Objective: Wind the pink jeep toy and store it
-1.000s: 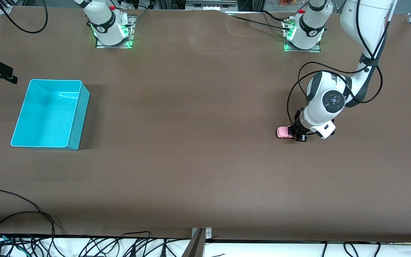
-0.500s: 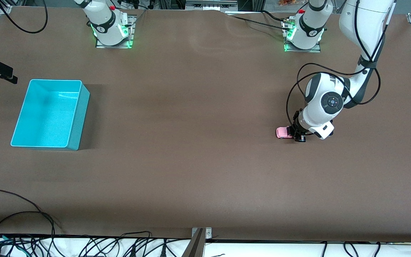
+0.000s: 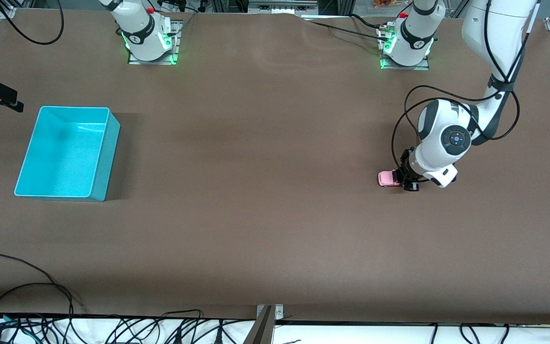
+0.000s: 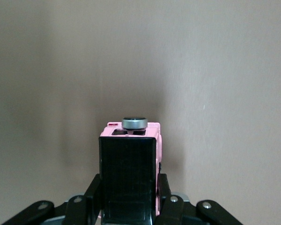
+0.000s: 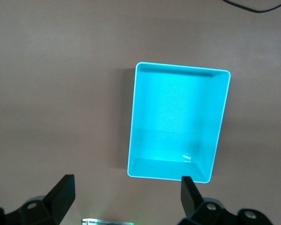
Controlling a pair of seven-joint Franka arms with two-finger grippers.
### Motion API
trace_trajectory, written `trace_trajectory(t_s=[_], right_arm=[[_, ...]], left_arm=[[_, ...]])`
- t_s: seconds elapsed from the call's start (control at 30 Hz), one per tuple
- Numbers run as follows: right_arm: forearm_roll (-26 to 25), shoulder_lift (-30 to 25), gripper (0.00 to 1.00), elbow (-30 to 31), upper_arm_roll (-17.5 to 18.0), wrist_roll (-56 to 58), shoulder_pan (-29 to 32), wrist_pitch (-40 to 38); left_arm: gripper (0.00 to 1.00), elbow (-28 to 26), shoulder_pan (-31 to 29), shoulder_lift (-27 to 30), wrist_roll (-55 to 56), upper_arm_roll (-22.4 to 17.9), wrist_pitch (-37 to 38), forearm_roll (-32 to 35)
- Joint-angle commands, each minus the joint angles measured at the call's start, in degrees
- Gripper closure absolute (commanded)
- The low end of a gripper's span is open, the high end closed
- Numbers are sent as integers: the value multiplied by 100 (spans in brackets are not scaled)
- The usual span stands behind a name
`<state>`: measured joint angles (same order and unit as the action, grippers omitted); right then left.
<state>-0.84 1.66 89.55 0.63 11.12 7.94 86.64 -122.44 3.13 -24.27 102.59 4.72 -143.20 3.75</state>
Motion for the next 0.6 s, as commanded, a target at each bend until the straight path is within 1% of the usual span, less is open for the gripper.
trace_trajectory(t_s=[0.0, 0.57], right_arm=[[-74, 1, 0, -70, 16, -5, -11, -77], [-74, 1, 0, -70, 16, -13, -11, -77]], left_arm=[[95, 19, -295, -306, -64, 3, -208, 477], [94, -25, -1016, -341, -1066, -6, -164, 521]])
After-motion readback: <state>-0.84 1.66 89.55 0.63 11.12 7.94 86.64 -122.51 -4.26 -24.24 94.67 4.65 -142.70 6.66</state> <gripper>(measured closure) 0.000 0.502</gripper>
